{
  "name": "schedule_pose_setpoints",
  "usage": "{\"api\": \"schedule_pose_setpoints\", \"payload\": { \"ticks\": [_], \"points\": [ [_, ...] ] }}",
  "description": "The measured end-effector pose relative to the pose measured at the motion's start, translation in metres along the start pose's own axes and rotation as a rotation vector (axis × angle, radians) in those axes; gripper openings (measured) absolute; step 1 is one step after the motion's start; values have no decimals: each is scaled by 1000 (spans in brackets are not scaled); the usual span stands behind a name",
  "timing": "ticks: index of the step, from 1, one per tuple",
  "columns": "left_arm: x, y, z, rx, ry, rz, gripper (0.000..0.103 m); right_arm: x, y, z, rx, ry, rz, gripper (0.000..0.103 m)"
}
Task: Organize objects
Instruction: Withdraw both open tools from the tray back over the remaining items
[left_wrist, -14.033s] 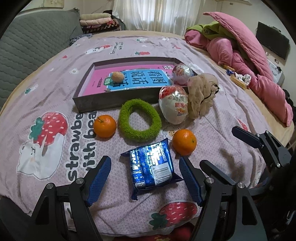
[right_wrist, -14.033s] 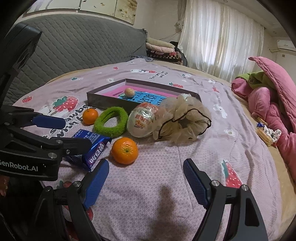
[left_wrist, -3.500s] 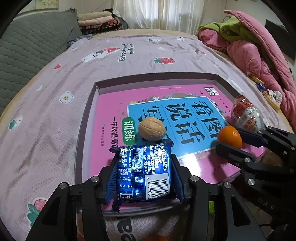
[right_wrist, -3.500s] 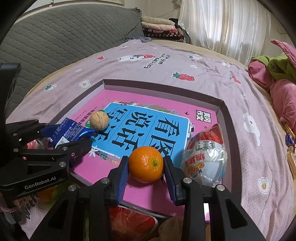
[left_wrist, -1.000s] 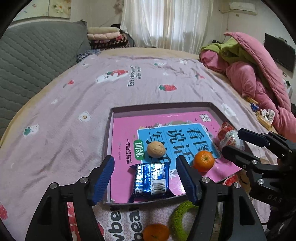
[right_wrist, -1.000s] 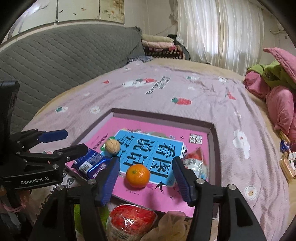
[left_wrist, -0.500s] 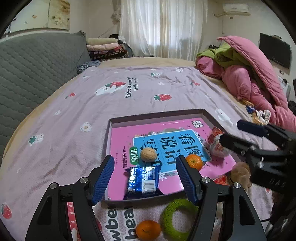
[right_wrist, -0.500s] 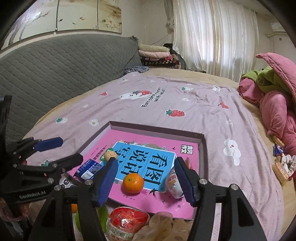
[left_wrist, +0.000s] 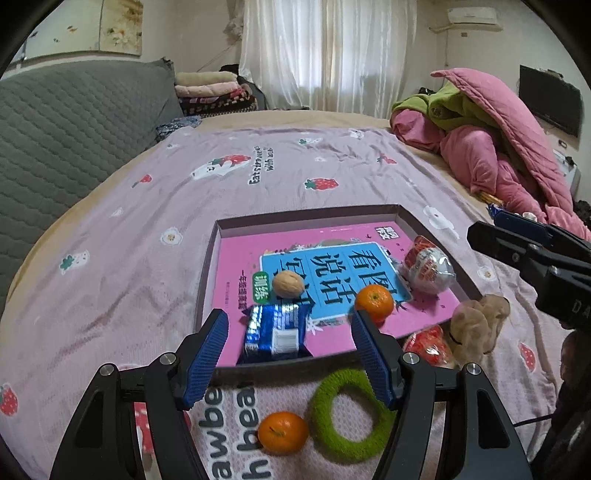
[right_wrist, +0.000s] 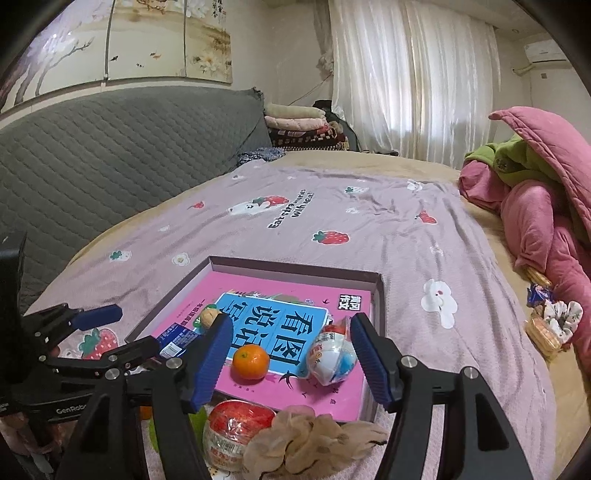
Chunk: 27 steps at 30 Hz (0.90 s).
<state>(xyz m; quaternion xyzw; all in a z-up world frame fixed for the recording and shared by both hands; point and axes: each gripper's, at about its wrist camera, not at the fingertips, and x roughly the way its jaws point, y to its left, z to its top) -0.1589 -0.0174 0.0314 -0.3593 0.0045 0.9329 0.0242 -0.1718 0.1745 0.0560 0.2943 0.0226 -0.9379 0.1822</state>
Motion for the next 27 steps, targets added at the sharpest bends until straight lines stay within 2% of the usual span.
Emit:
{"api": "schedule_pose_setpoints", "payload": {
  "ticks": [11, 23, 27],
  "points": [
    [-16, -24, -28, 71, 14, -1, 71, -19, -4, -12, 7, -18, -28, 66],
    [-28, -45, -52, 125, 29, -65, 71, -28, -13, -36, 54, 19, -32, 66],
    [-24, -49, -60, 130, 48, -112, 71, -30, -17, -45, 70, 30, -41, 66]
  ]
}}
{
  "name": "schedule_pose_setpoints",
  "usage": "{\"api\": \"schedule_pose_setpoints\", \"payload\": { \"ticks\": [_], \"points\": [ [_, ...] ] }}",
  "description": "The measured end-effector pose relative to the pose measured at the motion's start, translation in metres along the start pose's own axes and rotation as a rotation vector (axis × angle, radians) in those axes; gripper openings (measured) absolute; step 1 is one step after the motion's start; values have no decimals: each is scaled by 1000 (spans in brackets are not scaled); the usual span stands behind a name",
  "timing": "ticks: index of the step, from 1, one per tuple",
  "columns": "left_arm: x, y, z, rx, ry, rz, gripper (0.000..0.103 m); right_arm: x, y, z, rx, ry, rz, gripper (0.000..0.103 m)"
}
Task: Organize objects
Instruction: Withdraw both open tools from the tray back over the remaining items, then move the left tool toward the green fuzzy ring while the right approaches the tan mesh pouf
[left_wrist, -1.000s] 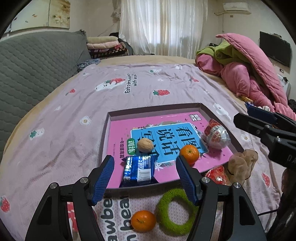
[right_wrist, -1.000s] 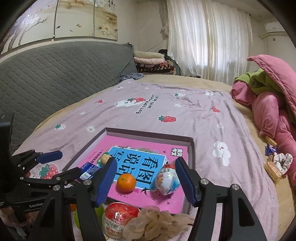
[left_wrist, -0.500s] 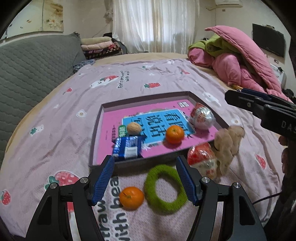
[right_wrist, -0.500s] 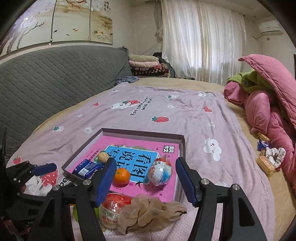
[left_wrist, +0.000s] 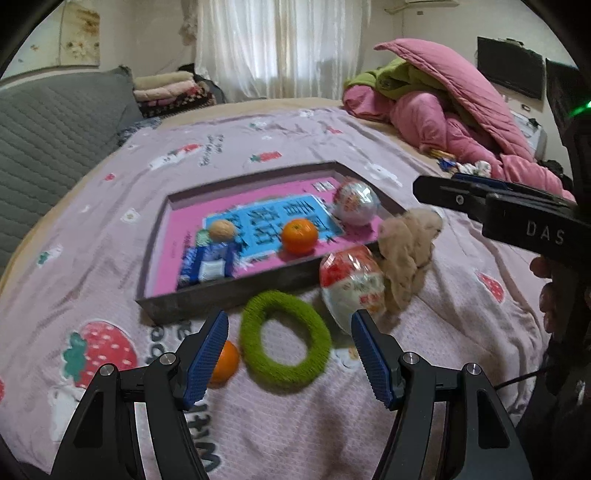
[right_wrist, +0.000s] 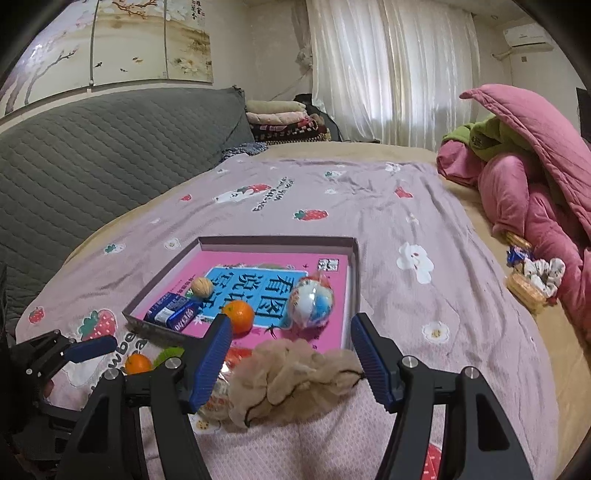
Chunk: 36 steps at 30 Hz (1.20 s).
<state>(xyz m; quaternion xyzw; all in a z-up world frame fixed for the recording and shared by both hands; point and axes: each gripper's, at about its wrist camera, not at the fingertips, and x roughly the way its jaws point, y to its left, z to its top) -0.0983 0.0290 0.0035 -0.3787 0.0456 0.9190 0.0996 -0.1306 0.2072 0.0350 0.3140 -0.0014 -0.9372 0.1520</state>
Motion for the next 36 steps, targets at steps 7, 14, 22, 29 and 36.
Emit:
{"api": "schedule_pose_setpoints", "payload": {
  "ticks": [7, 14, 22, 29, 36],
  "points": [
    [3, -7, -7, 31, 7, -24, 71, -1, -6, -13, 17, 22, -12, 66],
    [4, -9, -9, 33, 17, -31, 71, 2, -7, -22, 15, 47, -26, 67],
    [6, -10, -12, 36, 33, -40, 71, 3, -6, -32, 15, 67, -24, 67],
    [10, -11, -14, 42, 49, -56, 71, 3, -2, -41, 1, 80, -24, 67],
    [15, -13, -17, 54, 56, -40, 71, 3, -4, -46, 4, 91, -29, 70]
  ]
}}
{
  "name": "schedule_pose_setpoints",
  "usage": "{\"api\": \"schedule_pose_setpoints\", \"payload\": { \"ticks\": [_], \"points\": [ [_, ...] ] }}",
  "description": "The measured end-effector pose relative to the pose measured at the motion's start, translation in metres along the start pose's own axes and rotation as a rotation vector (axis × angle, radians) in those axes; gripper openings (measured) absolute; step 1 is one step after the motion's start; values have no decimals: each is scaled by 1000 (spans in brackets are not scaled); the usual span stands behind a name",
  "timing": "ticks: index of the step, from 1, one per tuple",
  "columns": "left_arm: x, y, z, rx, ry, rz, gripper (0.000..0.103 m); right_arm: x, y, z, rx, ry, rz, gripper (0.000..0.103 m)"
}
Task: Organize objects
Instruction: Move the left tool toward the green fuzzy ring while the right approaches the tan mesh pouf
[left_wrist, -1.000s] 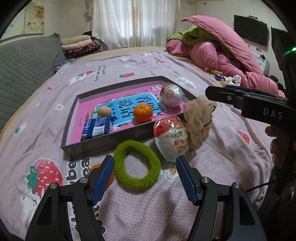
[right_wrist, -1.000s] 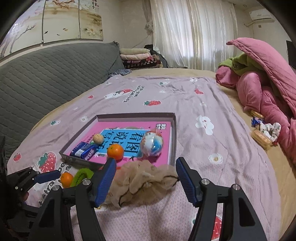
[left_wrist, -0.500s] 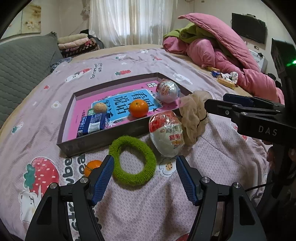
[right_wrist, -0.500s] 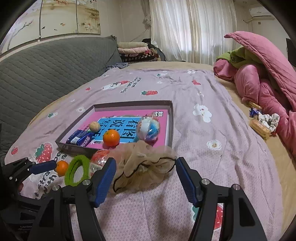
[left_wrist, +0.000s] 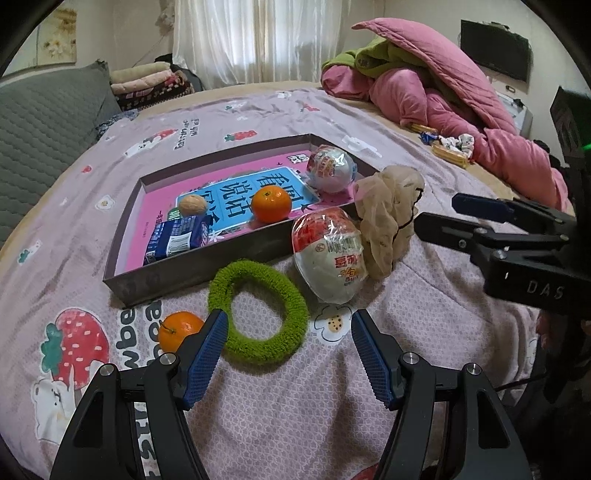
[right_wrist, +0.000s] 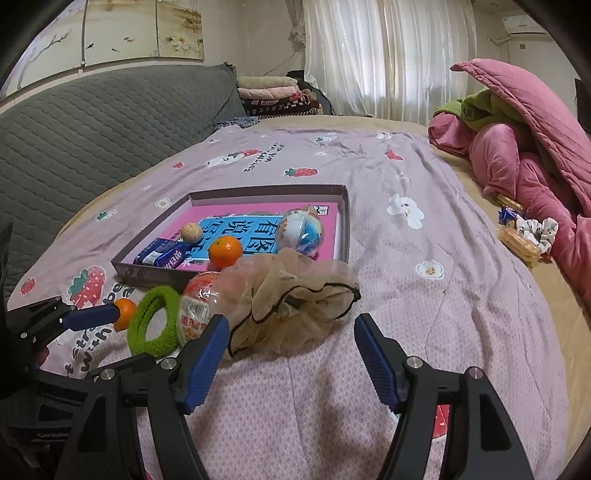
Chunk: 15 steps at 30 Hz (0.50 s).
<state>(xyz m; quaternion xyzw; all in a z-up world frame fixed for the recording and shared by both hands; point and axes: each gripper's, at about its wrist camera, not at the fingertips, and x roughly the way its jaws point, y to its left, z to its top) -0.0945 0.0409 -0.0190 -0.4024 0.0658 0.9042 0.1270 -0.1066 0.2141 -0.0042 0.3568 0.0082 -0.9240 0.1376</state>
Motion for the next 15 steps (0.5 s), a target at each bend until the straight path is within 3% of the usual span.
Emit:
{"api": "schedule_pose_setpoints", "payload": {
  "ticks": [15],
  "points": [
    [22, -3, 0, 6, 25, -21, 71, 11, -9, -1, 34, 15, -14, 70]
  ]
}}
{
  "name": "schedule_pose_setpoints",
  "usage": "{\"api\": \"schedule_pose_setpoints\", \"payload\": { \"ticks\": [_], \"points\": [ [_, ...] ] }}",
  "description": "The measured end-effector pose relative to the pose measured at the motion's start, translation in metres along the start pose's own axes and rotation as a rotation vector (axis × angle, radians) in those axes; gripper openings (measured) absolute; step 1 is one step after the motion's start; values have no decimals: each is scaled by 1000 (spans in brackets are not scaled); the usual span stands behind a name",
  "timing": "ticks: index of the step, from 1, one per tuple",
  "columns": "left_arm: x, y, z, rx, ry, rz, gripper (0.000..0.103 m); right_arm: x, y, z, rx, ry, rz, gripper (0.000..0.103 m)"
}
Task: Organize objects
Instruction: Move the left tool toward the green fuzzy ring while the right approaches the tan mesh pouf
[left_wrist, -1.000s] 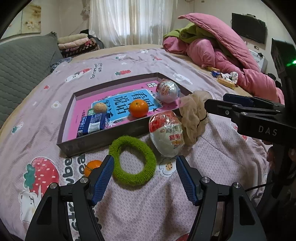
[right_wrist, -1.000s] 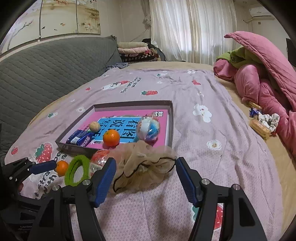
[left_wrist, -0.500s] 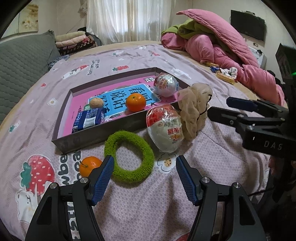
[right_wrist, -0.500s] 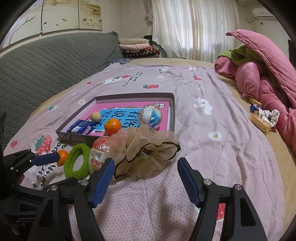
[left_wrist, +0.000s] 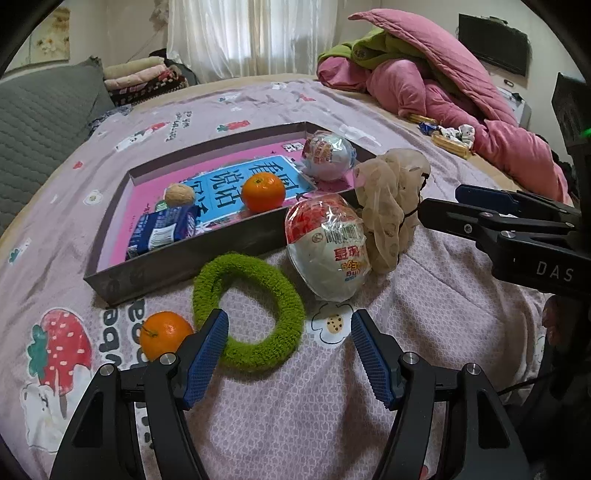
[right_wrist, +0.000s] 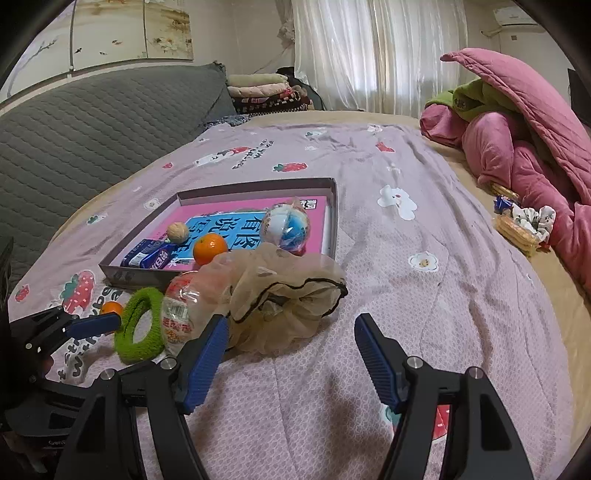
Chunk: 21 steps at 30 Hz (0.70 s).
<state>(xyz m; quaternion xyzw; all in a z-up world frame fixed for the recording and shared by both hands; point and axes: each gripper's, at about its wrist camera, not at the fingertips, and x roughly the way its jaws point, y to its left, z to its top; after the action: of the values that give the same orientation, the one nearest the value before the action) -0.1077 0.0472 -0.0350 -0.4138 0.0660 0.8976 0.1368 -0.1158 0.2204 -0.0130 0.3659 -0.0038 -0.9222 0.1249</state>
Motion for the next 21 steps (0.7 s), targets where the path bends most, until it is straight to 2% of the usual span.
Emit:
{"api": "schedule_pose_setpoints", "payload": {
  "ticks": [7, 11, 19, 21],
  "points": [
    [10, -4, 1, 11, 6, -2, 70, 3, 0, 2, 22, -12, 15, 70],
    [13, -4, 2, 9, 8, -1, 70, 5, -2, 7, 39, -20, -4, 74],
    [18, 0, 3, 0, 15, -4, 68, 22, -1, 9, 41, 16, -3, 74],
    [21, 1, 3, -2, 22, -3, 65, 28, -5, 8, 56, 30, 3, 74]
  ]
}}
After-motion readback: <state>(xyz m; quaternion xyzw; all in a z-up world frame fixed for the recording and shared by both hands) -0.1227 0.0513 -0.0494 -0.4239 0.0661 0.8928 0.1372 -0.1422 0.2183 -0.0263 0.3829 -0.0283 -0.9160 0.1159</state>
